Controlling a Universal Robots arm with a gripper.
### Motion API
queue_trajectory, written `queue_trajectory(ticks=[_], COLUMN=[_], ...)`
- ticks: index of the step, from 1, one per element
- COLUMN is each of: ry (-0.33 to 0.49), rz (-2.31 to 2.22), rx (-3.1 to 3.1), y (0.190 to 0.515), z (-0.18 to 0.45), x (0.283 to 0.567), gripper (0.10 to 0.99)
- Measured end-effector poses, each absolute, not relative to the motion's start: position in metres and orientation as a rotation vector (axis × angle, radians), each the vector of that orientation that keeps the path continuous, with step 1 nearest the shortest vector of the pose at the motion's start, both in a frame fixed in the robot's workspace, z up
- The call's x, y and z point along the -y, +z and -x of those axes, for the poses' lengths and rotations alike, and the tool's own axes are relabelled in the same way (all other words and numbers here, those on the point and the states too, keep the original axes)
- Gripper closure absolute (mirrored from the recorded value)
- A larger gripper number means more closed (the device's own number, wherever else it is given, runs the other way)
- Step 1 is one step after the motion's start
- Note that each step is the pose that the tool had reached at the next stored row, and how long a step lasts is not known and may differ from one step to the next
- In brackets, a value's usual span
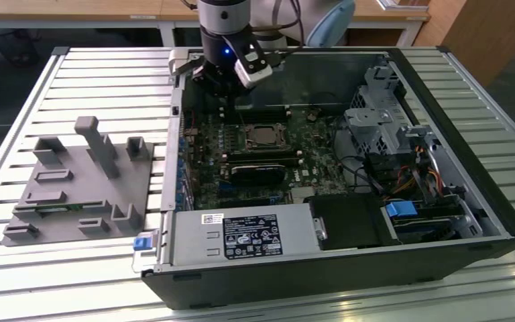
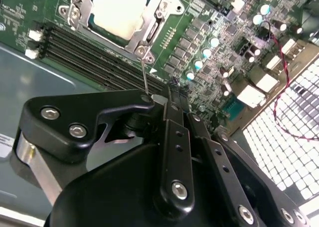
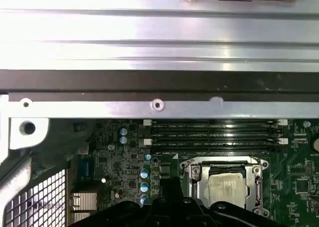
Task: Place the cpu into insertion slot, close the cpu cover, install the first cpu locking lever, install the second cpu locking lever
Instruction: 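Install the first cpu locking lever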
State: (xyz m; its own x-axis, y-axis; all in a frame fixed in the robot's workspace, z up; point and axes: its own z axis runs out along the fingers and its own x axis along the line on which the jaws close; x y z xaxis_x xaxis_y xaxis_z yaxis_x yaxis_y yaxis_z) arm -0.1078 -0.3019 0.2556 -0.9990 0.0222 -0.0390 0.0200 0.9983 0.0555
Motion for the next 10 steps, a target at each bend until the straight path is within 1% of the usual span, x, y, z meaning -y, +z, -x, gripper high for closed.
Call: queue_trajectory(ticks=[10], ry=[0.085], rz=[-0.03], rx=[-3.101], y=[0.2552], z=[0.1092], x=[0.2921], gripper=[0.98])
